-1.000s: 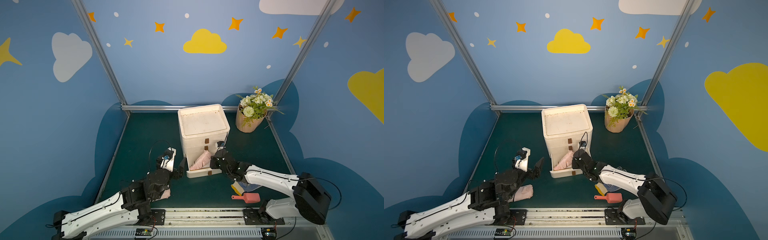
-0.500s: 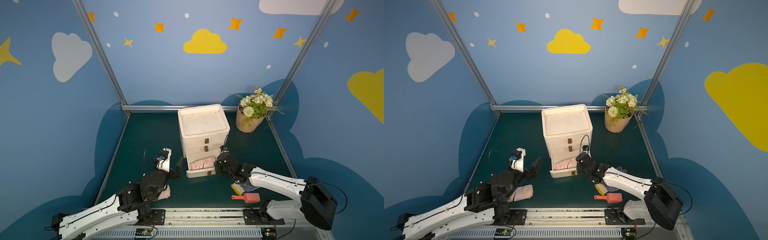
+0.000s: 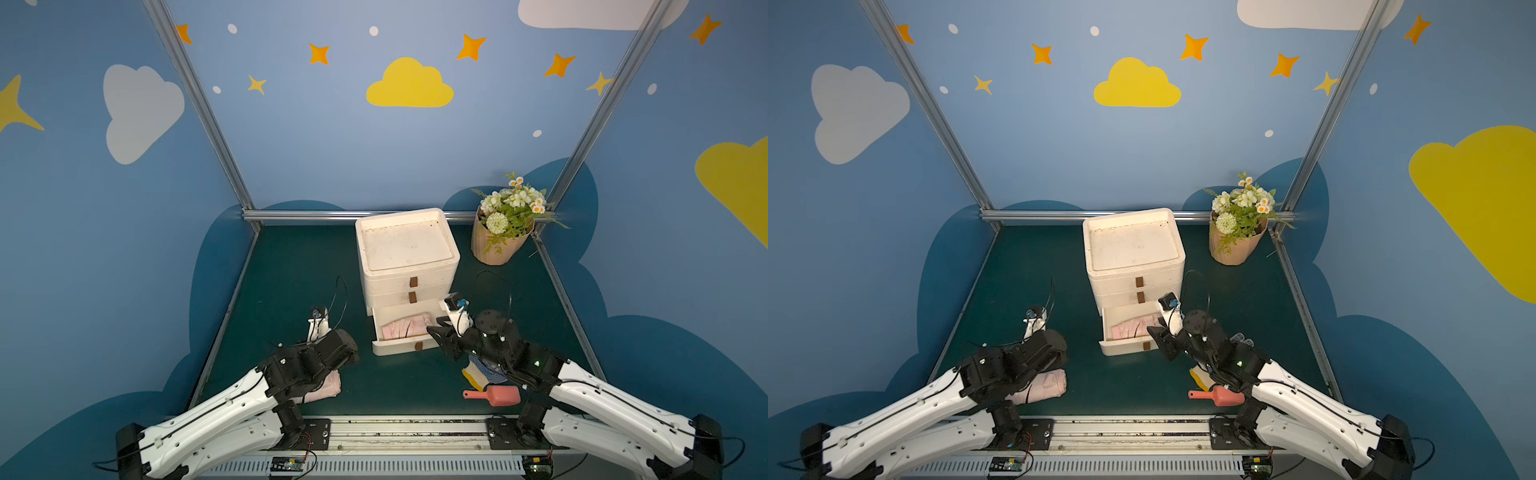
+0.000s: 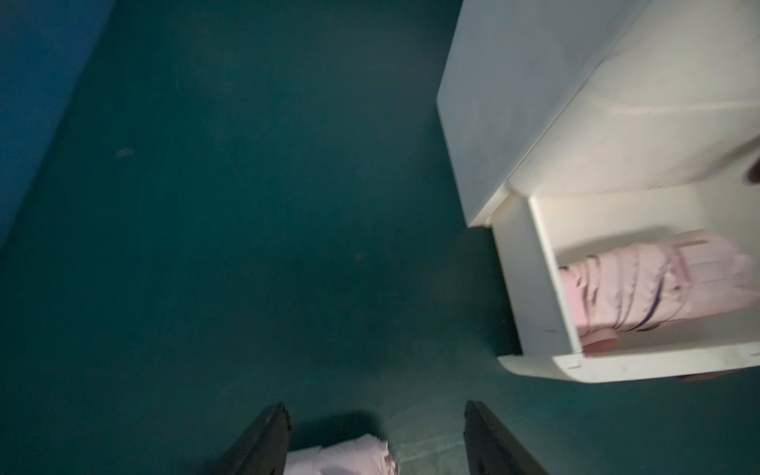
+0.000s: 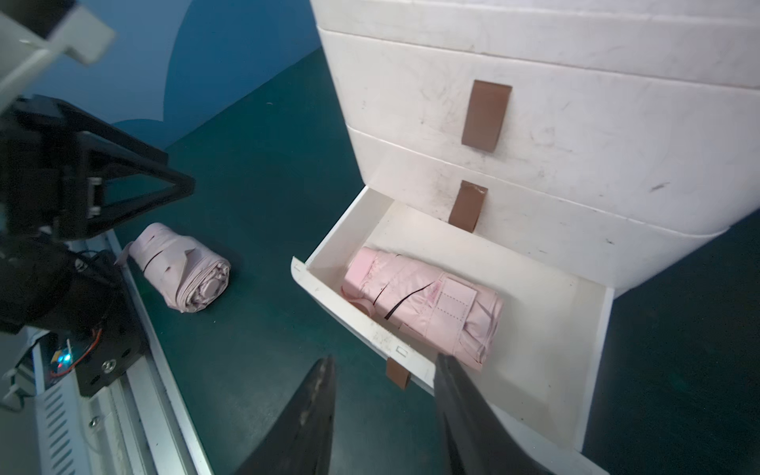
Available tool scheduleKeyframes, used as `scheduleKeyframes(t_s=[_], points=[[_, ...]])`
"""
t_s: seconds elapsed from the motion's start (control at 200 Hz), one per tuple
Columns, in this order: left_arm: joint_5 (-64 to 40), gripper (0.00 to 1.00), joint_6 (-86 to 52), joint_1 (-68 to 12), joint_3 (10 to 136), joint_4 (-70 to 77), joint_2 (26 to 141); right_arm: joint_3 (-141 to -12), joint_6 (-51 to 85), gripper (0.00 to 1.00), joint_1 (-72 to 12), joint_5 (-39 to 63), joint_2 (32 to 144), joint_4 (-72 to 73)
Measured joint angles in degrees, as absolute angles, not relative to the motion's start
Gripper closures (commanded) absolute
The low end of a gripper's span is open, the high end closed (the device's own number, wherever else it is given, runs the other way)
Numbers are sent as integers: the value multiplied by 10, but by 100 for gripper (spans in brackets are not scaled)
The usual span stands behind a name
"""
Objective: Place the umbrella in the drawer by color
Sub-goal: Pick up the umbrella from the center of the board.
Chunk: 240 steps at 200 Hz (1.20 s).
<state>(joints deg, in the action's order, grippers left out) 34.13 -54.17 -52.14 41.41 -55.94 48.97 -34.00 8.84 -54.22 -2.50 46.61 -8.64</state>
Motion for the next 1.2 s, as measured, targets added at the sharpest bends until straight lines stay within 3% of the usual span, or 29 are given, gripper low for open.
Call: scheduleKeyframes(t_s=[0.225, 0.451, 0.576, 0.691, 0.946, 1.201], points=[[198, 32, -612, -505, 387, -609, 562, -265, 72, 54, -542, 13, 390, -61], [127, 35, -632, -503, 381, -582, 655, -247, 75, 53, -542, 16, 329, -35], [128, 57, -636, -502, 385, -575, 727, -243, 77, 53, -542, 16, 316, -31], [125, 97, -635, -504, 401, -576, 757, -241, 78, 53, -542, 15, 314, -30], [147, 98, -627, -504, 403, -596, 723, -241, 82, 53, -542, 9, 322, -24], [252, 97, -550, -503, 491, -609, 544, -241, 87, 53, -542, 14, 357, -14]])
